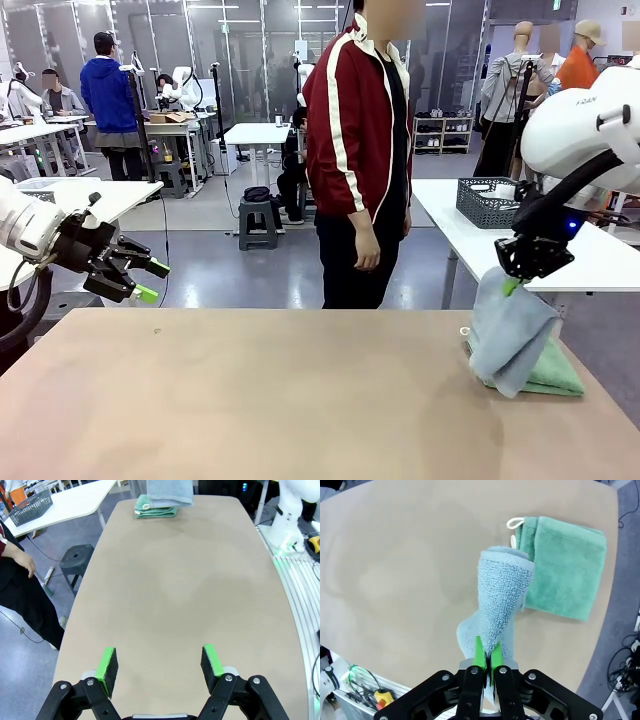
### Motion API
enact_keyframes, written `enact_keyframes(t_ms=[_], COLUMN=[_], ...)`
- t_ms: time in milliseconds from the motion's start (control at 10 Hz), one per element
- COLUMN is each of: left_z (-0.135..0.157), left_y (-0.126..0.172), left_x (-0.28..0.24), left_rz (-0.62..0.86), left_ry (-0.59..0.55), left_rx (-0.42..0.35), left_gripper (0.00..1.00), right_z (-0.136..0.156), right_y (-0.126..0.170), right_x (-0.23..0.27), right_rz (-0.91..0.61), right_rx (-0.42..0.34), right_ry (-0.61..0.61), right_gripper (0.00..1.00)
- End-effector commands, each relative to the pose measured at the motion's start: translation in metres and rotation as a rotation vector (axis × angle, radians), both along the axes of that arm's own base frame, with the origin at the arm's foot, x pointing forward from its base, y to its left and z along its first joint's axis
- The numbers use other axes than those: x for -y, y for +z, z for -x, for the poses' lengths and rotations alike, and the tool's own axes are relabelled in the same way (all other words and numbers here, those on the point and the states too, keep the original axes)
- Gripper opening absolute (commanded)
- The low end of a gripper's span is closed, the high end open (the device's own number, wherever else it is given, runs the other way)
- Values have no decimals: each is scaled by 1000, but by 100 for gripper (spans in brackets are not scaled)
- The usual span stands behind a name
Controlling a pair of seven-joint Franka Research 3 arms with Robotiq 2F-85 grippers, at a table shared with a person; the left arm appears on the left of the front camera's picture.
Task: Fold the towels and place them in the basket.
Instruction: Stack the folded Towel with hook on the right side of the table.
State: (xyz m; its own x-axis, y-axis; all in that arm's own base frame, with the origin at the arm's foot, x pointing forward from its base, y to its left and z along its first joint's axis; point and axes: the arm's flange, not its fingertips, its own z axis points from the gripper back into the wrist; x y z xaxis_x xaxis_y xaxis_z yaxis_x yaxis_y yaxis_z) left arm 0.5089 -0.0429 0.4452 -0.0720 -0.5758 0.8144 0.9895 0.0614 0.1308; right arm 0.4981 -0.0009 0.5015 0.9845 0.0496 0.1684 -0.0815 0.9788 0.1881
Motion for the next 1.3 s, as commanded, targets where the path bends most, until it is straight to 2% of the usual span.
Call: enact_keyframes(t_ms=[0, 700, 1200], left_z=[0, 0, 0], left_y=[0, 0, 0], left_x=[0, 0, 0], left_rz=[5, 5, 5], left_ry=[4, 4, 4], left_rx=[2, 2, 2], left_gripper=[85, 85, 85], right_z=[-8, -4, -48], right_y=[-3, -5, -18], right_x=[15, 11, 32], right_rz=[8, 3, -55], right_rx=[20, 2, -26], right_ry=[15, 2, -5], right_gripper=[5, 5, 5])
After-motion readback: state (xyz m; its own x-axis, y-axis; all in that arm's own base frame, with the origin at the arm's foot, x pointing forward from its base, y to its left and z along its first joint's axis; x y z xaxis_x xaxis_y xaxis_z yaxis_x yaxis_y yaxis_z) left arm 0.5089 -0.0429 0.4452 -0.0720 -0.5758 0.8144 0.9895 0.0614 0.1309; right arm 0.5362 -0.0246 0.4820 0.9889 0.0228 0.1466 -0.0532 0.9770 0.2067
